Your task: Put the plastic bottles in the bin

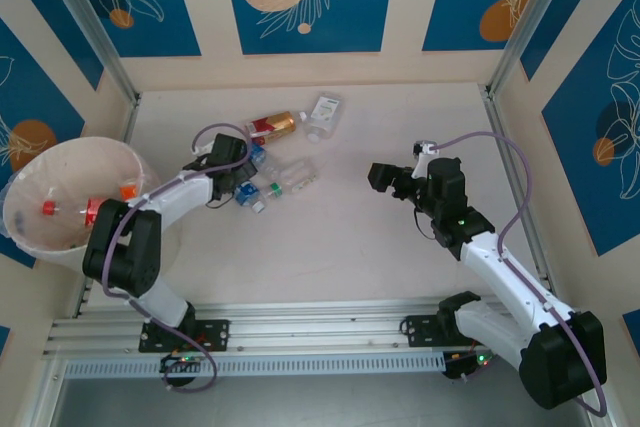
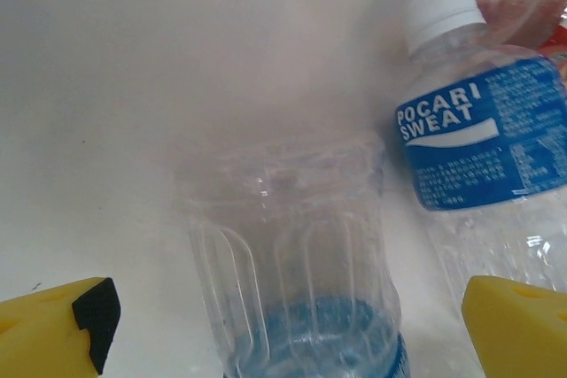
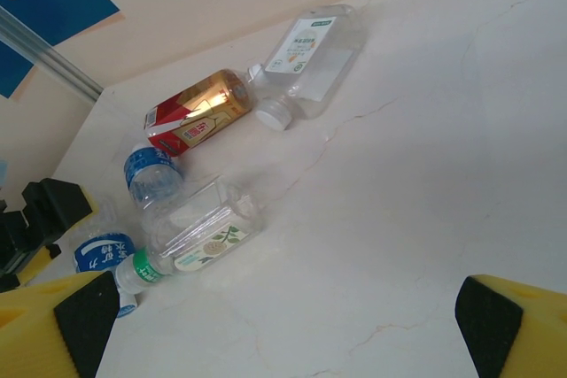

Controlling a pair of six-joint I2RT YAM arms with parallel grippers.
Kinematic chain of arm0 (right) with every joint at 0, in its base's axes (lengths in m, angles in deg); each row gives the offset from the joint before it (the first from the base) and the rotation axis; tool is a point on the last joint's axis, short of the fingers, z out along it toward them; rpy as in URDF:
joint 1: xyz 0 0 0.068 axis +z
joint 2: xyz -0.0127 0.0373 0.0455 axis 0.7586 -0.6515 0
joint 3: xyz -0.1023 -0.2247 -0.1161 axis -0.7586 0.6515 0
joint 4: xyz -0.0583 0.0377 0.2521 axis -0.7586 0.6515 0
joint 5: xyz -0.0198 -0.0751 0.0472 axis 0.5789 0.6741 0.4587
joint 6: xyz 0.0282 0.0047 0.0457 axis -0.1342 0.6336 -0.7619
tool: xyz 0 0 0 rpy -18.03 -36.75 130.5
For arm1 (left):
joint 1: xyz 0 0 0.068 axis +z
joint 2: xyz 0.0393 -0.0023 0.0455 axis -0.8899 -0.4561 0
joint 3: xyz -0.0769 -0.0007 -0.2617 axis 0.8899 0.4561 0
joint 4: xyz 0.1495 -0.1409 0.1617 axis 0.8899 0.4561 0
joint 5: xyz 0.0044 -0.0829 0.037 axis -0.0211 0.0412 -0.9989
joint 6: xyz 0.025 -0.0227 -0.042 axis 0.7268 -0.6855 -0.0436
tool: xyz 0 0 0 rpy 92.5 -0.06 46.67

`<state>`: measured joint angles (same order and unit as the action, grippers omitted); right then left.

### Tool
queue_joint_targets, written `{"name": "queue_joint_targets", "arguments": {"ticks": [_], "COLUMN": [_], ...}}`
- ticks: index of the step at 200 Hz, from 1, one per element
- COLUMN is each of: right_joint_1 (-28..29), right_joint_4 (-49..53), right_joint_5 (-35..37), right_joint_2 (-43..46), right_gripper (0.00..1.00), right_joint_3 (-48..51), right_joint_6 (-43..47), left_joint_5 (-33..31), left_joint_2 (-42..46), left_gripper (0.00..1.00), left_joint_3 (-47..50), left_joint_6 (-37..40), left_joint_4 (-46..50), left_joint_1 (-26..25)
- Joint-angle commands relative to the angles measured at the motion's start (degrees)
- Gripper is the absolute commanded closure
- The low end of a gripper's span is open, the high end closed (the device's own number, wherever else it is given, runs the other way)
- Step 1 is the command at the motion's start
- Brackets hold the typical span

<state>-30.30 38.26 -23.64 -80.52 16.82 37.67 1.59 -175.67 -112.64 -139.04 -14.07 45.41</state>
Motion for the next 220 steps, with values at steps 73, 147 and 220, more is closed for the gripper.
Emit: {"name": "queue_joint_targets", "arguments": {"ticks": [73, 147, 220], "right_joint_1": [-0.3, -0.5, -0.5], "right_joint_4": [2.5, 1.6, 0.1], "right_joint_5": [2.3, 2.9, 2.2], "right_joint_2": [3.4, 3.3, 2.1], "right_gripper": [0.0, 0.0, 0.0], "right_joint_3": [1.6, 2.1, 1.8], "right_joint_6": [1.4, 0.6, -0.3], "left_joint_5": [5.5, 7.4, 17.0], "left_joint_2": [-8.1, 3.5, 18.2], "left_gripper": [0.25, 0.71, 0.73], "left_joint_3": [-2.1, 0.7, -0.6], "left_joint_6": [-2.1, 4.3, 10.5], "left_joint_4": [-6.4, -7.1, -5.3], "left_joint_1": [2.1, 2.1, 2.0]}}
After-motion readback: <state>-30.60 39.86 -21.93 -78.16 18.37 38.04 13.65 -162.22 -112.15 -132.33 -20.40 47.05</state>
